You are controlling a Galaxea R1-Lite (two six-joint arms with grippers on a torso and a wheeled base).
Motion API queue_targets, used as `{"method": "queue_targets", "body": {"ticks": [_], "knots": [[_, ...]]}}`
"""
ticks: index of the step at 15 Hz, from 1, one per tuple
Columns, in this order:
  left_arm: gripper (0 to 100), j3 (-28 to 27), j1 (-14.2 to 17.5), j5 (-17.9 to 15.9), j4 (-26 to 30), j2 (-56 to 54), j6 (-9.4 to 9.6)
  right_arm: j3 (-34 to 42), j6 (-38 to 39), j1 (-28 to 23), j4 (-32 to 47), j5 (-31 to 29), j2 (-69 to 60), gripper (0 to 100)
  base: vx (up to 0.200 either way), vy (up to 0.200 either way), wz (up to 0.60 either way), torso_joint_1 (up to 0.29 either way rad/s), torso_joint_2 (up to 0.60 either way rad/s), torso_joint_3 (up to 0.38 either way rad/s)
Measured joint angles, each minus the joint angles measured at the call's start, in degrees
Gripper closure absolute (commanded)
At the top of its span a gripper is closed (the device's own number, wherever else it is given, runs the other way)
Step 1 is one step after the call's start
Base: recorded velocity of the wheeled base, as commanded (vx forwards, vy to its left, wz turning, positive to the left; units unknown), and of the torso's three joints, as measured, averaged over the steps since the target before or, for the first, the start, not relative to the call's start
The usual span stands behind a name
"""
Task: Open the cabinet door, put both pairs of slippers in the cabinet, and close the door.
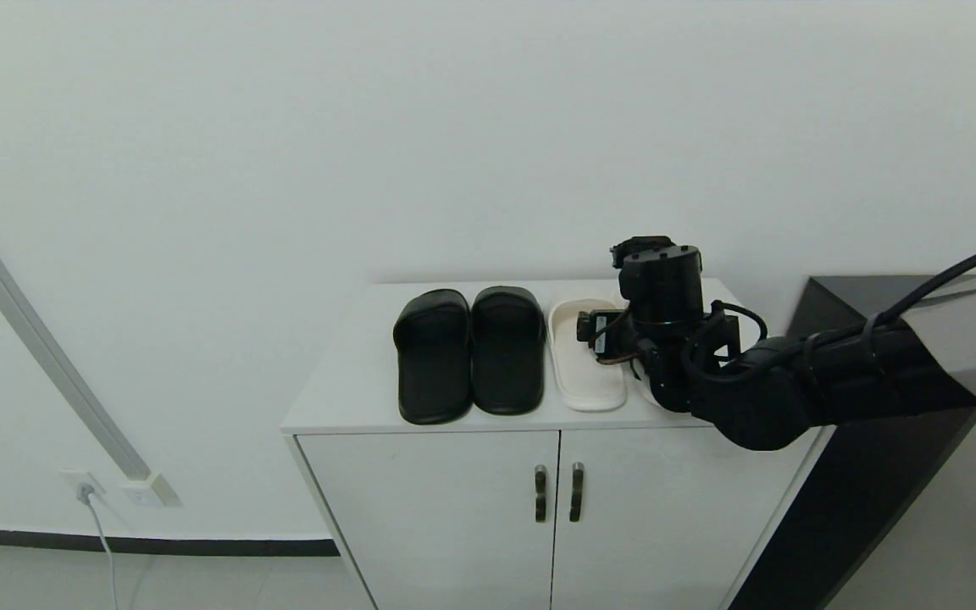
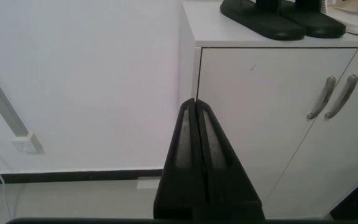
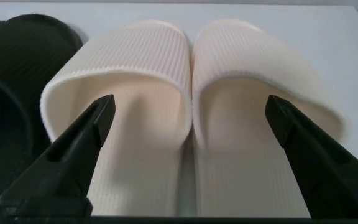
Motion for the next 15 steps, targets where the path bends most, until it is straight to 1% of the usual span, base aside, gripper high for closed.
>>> {"method": "queue_targets", "body": {"ticks": [5, 7, 9, 10, 15], "knots": [[100, 0.00, 0.00, 0.00, 0.00, 0.00, -0.02, -6.08, -0.17, -1.93, 1.91, 0.83, 4.16, 0, 0.000, 0.000, 0.00, 0.000, 0.00, 0.000], [100, 0.00, 0.00, 0.00, 0.00, 0.00, -0.02, -7.72, -0.17, -2.71, 2.36, 2.38, 5.36, 0, 0.000, 0.000, 0.00, 0.000, 0.00, 0.000], [100, 0.00, 0.00, -0.06, 0.00, 0.00, 0.00, -8.92, -0.17, -3.45, 2.46, 2.71, 6.41, 0, 0.000, 0.000, 0.00, 0.000, 0.00, 0.000], [100, 0.00, 0.00, -0.02, 0.00, 0.00, -0.02, -9.23, -0.16, -3.61, 2.46, 2.72, 6.75, 100, 0.000, 0.000, 0.00, 0.000, 0.00, 0.000], [100, 0.00, 0.00, -0.05, 0.00, 0.00, -0.02, -9.64, -0.11, -3.78, 2.41, 2.74, 7.30, 100, 0.000, 0.000, 0.00, 0.000, 0.00, 0.000]]}}
